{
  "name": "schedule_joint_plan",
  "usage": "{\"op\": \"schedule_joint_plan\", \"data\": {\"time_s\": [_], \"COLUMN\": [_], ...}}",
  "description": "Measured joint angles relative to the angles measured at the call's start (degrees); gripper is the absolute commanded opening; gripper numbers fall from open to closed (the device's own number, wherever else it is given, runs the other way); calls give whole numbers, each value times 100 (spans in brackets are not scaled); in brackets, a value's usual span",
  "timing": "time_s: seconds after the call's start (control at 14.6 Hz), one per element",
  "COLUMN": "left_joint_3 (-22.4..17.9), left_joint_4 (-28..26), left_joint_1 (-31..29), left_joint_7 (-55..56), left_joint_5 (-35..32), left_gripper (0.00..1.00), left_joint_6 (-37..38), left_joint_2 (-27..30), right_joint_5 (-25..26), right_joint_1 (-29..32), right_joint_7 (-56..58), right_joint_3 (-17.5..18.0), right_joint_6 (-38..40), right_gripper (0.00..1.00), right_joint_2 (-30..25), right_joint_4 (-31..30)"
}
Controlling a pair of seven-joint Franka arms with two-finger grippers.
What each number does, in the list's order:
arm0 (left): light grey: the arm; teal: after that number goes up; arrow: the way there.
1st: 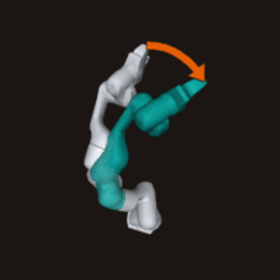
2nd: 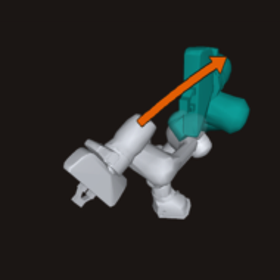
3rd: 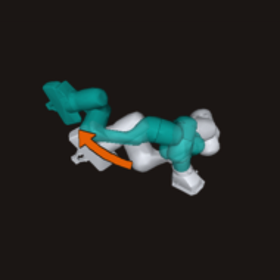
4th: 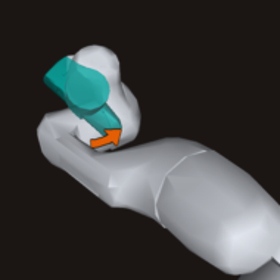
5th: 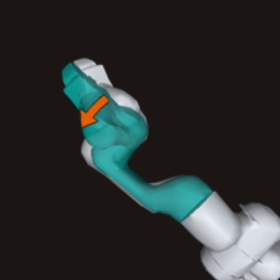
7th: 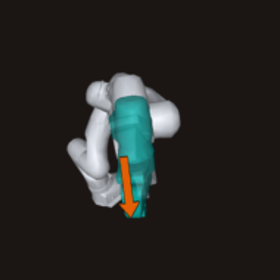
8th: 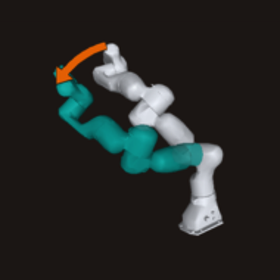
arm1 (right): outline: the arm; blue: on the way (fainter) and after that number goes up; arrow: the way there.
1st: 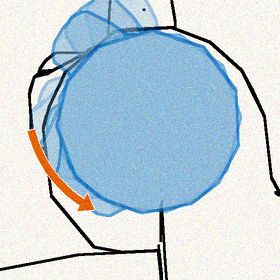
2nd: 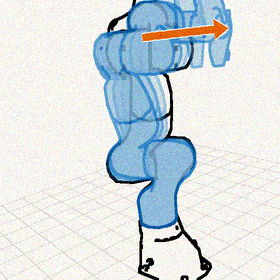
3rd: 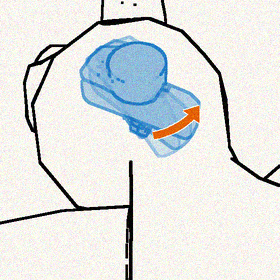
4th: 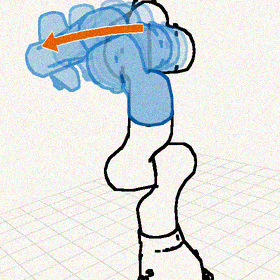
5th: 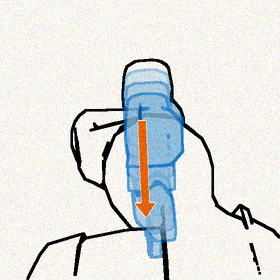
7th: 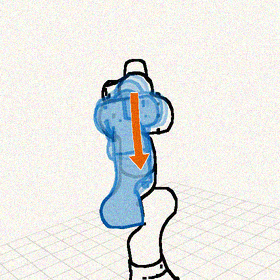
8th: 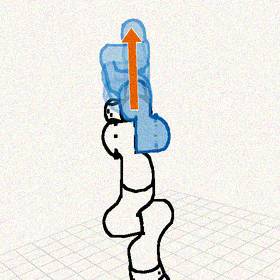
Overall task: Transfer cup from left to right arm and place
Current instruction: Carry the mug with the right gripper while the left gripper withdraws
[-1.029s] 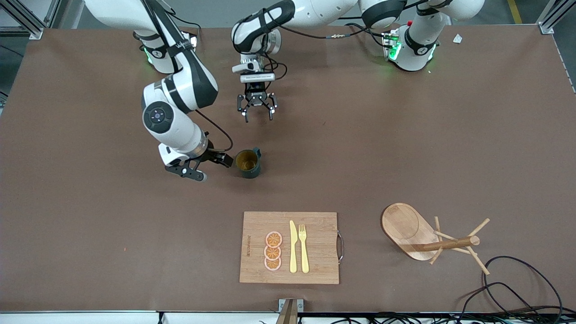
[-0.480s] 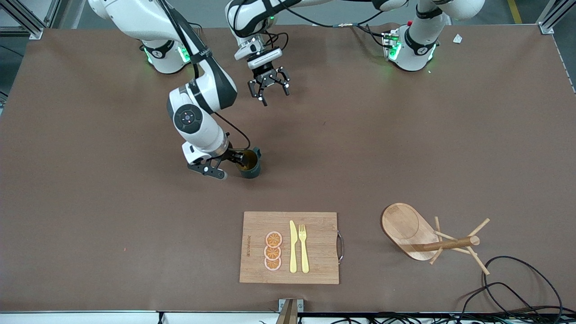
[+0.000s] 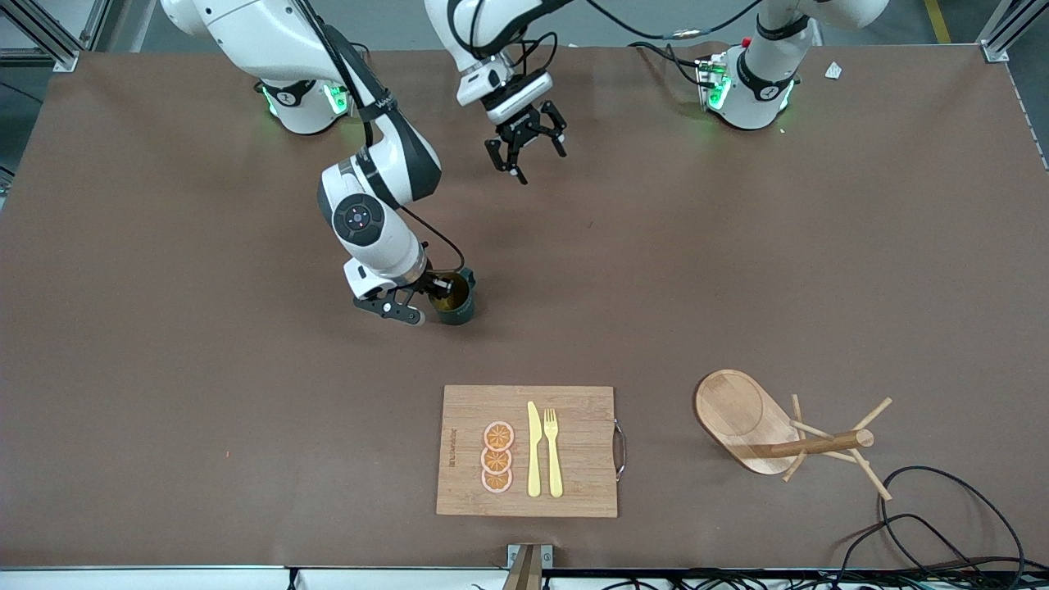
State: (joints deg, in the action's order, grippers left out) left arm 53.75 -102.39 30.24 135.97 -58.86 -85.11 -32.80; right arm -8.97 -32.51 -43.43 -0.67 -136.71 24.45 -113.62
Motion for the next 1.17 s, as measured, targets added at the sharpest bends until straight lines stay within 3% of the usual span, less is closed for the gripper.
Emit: {"op": "schedule_joint_plan", "data": {"time_s": [0.21, 0.41, 0.75, 1.17], "left_joint_3": [1497, 2275, 2293, 2038], "left_joint_4": [-231, -195, 432, 1507], "left_joint_1": [-1851, -3245, -4037, -4487], "left_joint_7": [-644, -1509, -2860, -4485], "left_joint_5": [236, 395, 440, 449], "left_gripper": [99, 100, 100, 100], "left_joint_6": [6, -18, -56, -70], "left_joint_2": [108, 167, 148, -11], "right_joint_5": [5, 4, 41, 882], "right_joint_1": [-32, -2, 711, 1608], "right_joint_7": [115, 1486, 4730, 7734], "right_joint_3": [2, -45, -157, -181], "right_joint_6": [-4, 144, 587, 653], "right_gripper": [0, 0, 0, 0], "right_joint_2": [0, -16, -234, -321], "right_joint_4": [15, 53, 98, 9]}}
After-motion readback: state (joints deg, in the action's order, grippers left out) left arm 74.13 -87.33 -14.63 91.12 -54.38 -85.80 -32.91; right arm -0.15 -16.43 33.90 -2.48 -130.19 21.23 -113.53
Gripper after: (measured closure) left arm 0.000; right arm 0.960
